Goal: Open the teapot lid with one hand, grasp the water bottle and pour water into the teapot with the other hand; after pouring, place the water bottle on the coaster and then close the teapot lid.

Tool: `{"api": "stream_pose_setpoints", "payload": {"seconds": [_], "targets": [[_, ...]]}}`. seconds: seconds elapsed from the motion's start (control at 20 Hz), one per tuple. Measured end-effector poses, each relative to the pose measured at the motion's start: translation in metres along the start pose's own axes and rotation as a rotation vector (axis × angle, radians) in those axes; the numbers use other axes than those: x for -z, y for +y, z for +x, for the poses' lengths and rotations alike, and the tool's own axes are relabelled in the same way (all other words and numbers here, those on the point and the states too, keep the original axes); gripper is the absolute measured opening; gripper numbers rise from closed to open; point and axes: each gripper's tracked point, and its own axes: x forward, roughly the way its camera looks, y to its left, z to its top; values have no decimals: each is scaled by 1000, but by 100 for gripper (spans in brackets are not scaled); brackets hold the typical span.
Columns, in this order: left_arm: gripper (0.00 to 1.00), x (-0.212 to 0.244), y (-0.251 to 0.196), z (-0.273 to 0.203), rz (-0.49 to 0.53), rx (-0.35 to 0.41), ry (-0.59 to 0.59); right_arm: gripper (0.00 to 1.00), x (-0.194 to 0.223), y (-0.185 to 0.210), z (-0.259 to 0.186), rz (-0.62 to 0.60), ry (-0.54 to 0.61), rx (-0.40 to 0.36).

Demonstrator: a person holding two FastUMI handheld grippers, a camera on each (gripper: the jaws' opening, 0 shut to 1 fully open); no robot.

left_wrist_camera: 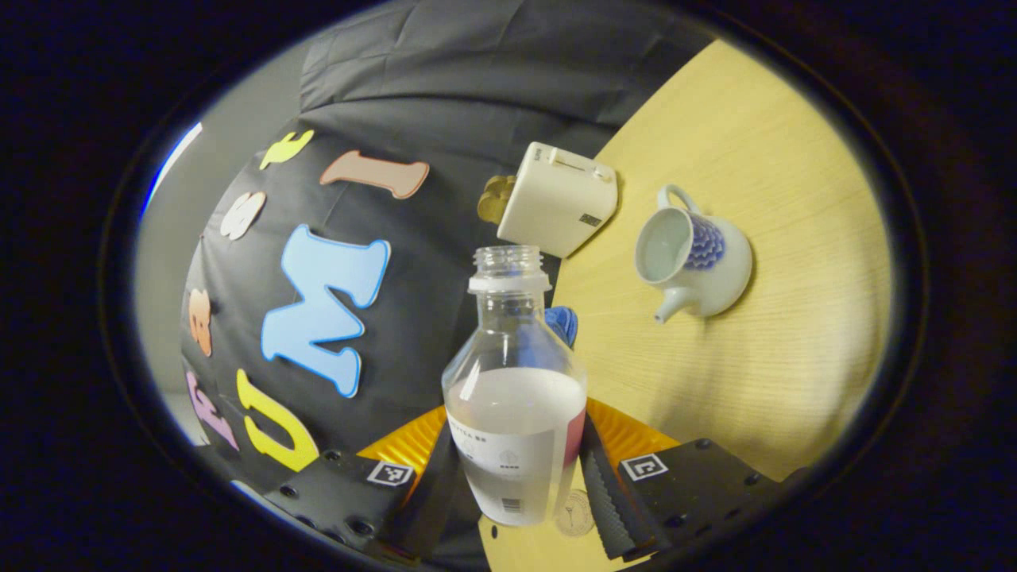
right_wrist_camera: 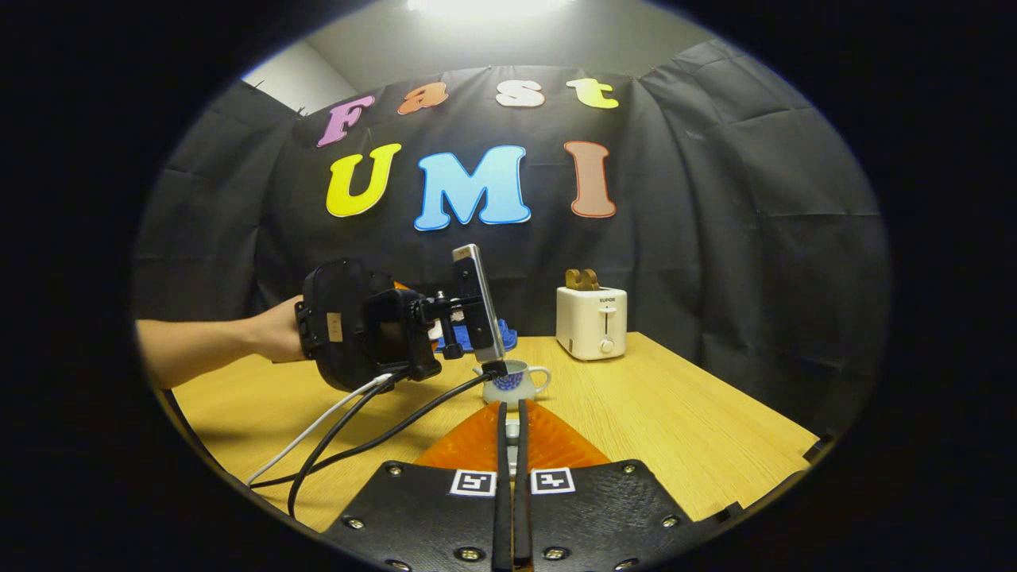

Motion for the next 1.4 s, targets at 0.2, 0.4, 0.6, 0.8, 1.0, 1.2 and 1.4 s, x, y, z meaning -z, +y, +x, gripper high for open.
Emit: {"api": "stream_pose_setpoints", "payload": {"seconds": [0.2, 0.4, 0.6, 0.8, 1.0, 1.2, 1.4], "targets": [[87, 39, 17, -3, -251, -78, 20, 1, -21, 19, 30, -20, -46, -44], [87, 65, 30, 3, -487, -157, 14, 1, -32, 32, 66, -22, -75, -70], [87, 92, 38, 6, -681, -186, 20, 1, -31, 39, 92, -17, -73, -77], [87, 127, 63, 2, -925, -206, -11, 1, -25, 39, 109, -28, -62, -77], [87, 160, 72, 19, -1066, -224, 3, 1, -20, 32, 116, -22, -52, -66], [87, 178, 64, 35, -1119, -200, 15, 1, -14, 28, 123, -12, -40, -61], [87, 180, 54, 54, -1114, -183, 23, 1, -12, 26, 125, 2, -32, -59]]}}
